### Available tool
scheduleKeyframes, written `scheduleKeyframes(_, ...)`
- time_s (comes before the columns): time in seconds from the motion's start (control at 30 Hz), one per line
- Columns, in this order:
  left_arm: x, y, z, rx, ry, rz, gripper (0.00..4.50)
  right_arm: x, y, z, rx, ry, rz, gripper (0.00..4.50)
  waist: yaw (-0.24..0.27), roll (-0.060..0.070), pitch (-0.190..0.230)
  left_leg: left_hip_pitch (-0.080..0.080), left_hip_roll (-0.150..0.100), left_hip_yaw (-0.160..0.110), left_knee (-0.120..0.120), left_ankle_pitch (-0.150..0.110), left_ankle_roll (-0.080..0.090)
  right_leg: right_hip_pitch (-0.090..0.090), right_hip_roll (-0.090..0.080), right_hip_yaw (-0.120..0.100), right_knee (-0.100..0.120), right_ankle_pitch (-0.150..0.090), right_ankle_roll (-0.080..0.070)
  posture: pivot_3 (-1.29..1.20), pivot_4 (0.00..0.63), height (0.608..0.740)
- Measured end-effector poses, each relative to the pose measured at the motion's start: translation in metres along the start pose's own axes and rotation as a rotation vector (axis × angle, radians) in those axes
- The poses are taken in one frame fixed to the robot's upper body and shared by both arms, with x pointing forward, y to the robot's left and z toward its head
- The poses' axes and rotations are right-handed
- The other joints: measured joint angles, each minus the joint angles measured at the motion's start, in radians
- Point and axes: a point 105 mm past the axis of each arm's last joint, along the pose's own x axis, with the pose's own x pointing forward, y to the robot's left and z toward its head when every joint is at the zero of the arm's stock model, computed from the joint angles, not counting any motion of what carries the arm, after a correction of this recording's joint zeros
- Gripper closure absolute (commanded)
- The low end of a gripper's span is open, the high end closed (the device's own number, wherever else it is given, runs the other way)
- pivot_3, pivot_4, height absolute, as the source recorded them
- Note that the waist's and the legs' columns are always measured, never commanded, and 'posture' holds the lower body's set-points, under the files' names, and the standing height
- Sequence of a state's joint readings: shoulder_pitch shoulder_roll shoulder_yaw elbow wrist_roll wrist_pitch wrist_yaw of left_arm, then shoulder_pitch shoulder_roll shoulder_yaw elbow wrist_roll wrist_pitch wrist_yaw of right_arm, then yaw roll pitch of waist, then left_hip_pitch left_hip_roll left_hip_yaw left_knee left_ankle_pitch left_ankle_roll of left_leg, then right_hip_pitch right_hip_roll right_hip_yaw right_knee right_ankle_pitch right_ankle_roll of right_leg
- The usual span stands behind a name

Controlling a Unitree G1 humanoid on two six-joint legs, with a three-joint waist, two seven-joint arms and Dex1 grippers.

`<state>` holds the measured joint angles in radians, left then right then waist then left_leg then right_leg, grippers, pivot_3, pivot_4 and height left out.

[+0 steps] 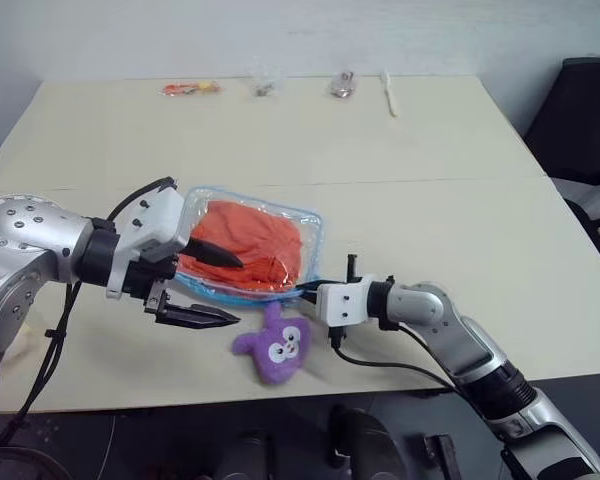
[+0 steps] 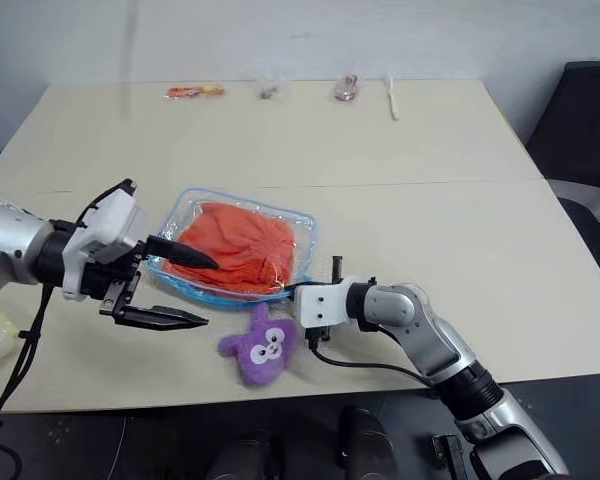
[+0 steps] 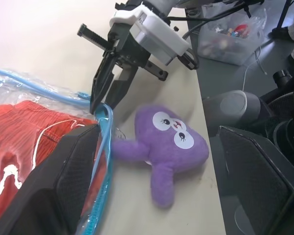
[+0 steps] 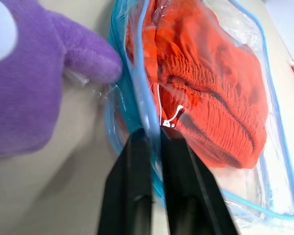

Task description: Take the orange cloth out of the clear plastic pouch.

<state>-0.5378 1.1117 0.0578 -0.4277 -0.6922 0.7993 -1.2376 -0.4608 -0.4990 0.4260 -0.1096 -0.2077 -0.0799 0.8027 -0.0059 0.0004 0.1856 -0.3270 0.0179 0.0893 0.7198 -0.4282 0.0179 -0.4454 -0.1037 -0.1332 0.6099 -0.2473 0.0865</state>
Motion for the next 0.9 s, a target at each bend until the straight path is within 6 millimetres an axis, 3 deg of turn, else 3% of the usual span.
scheduleKeyframes(0.43, 0.016, -0.007, -0.012, 0.106, 0.061, -0.114, 0.40, -0.010, -0.001, -0.006, -0.037, 0.035, 0.029, 4.47, 0.002, 0.000, 0.000, 0.000, 0.000, 0.000, 0.000, 0.000, 0.000, 0.000, 0.000, 0.000, 0.000, 0.000, 0.000, 0.00, 0.150, 0.740)
scheduleKeyframes(0.73, 0.045, -0.007, -0.036, 0.382, 0.155, -0.302, 0.40, -0.020, -0.006, -0.016, -0.099, 0.065, 0.065, 4.47, 0.003, 0.000, 0.000, 0.000, 0.000, 0.001, 0.000, 0.000, 0.000, 0.000, 0.001, 0.000, 0.000, 0.000, 0.000, 0.00, 0.150, 0.740)
scheduleKeyframes(0.9, 0.060, -0.009, -0.038, 0.375, 0.123, -0.367, 0.40, -0.021, -0.008, -0.015, -0.108, 0.064, 0.068, 4.47, 0.002, 0.000, 0.000, 0.000, 0.000, 0.001, 0.000, 0.000, 0.000, 0.000, 0.001, 0.000, 0.000, 0.000, 0.000, 0.00, 0.150, 0.740)
